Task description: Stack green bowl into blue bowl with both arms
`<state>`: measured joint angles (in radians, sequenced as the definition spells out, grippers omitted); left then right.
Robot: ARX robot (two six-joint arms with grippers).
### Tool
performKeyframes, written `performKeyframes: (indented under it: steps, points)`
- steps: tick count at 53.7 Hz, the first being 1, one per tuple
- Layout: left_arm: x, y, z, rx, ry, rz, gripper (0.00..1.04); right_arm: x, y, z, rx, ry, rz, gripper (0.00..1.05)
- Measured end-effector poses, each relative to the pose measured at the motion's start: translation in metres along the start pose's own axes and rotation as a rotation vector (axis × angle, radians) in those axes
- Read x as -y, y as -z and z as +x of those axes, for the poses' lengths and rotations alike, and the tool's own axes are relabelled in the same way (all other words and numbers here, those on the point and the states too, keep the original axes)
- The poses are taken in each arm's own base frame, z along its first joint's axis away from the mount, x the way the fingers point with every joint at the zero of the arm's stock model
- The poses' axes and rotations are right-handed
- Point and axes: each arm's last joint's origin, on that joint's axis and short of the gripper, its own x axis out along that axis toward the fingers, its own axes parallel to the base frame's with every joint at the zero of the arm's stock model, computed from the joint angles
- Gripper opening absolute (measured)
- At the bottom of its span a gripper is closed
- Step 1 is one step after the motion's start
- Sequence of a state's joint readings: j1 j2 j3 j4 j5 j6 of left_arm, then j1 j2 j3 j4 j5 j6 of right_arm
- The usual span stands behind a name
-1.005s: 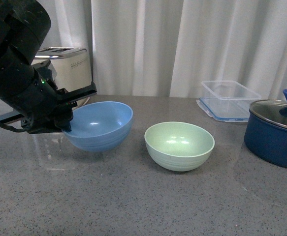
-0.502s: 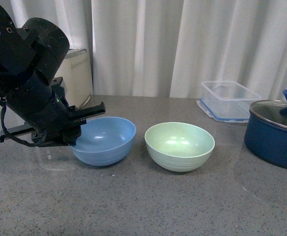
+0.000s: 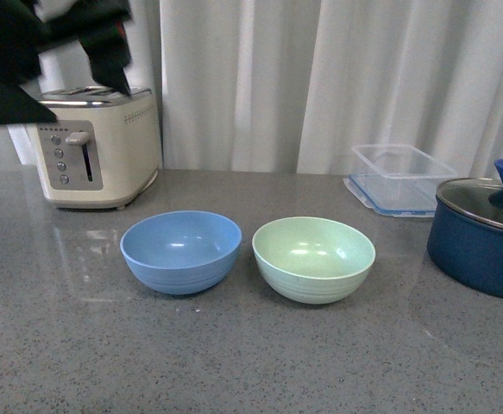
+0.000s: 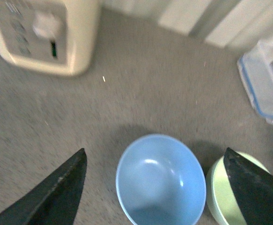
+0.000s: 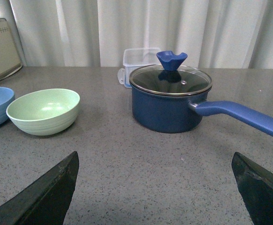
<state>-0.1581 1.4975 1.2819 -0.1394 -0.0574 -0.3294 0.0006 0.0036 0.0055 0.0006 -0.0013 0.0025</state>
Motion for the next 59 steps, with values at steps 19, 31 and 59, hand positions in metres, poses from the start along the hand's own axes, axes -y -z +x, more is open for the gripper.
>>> performKeyframes:
  steps: [19, 31, 59]
  points:
    - [-0.054, 0.085, -0.076, 0.354, -0.035, 0.265, 0.43, 0.000, 0.000, 0.000, 0.000, 0.000, 0.000, 0.95]
    - [-0.077, 0.126, -0.098, 0.365, -0.026, 0.277, 0.03, 0.000, 0.000, 0.000, 0.000, 0.000, 0.000, 0.95]
    - [-0.094, 0.183, -0.126, 0.359, -0.039, 0.280, 0.04, 0.000, 0.000, 0.000, 0.000, 0.000, 0.000, 0.95]
